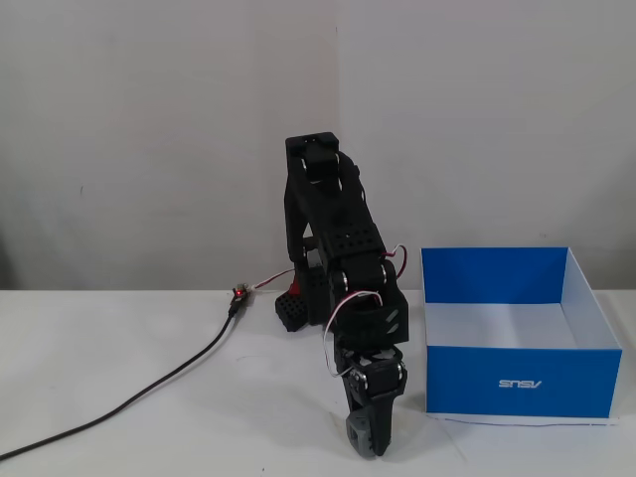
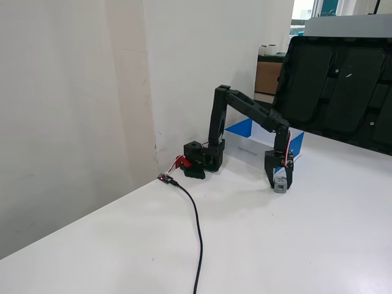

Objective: Pick the gray block and keep it in the box.

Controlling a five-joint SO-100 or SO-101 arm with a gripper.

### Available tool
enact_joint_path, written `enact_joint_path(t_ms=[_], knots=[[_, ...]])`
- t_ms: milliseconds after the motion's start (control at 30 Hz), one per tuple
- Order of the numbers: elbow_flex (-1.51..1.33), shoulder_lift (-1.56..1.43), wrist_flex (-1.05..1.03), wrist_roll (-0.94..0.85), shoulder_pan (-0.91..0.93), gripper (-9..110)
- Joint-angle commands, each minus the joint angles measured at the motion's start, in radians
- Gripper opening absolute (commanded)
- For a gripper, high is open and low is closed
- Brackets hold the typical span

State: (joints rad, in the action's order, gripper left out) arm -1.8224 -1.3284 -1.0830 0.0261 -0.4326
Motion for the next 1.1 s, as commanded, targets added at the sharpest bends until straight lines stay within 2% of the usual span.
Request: enact_joint_path(t_ms=[0, 200, 500, 1067], knots=[[0.092, -0.035, -0.011, -0.003, -0.002, 2], [0.146, -0.149, -0.107, -0.006, -0.006, 2], [0.382, -0.290, -0.347, -0.008, -0.094, 3], [0.463, -0.483, -0.529, 0.017, -0.560, 3]])
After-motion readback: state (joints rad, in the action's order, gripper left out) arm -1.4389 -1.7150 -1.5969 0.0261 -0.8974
